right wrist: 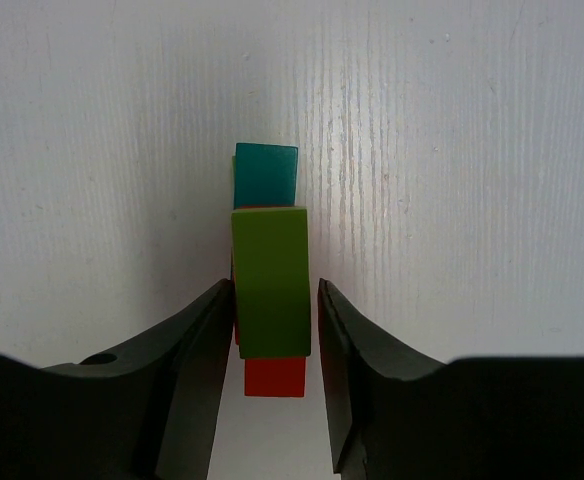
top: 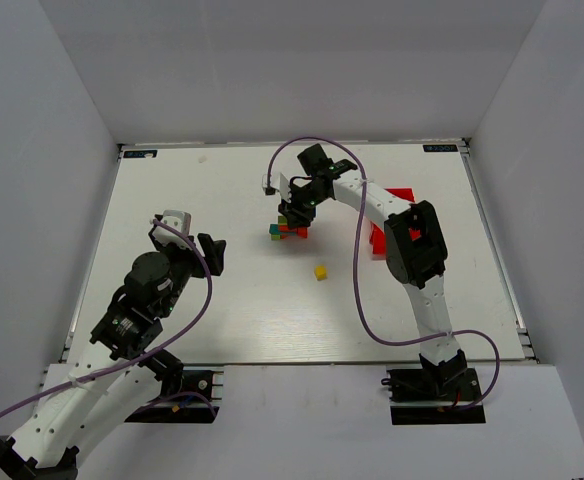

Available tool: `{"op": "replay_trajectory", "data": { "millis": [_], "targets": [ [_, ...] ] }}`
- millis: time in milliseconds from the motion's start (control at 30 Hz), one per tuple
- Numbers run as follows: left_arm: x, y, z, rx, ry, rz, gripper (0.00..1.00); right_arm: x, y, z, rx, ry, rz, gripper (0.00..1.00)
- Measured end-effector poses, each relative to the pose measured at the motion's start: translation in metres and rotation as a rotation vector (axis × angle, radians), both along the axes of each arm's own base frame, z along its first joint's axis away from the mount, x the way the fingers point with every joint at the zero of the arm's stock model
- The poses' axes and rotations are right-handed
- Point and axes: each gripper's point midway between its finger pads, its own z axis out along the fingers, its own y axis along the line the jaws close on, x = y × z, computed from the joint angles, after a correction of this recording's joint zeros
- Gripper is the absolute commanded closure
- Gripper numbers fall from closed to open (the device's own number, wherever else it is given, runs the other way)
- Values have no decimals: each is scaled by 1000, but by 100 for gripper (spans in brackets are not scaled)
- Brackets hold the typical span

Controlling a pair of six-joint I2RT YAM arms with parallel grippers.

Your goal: Build the wood block tower

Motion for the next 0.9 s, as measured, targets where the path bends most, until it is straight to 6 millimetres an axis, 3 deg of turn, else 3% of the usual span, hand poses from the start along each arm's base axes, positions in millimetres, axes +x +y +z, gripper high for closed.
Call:
{"op": "replay_trajectory", "data": {
  "millis": [900],
  "targets": [
    [0,0,0,0,0,0,18,-2,0,-1,-4,4,6,61]
  ]
}}
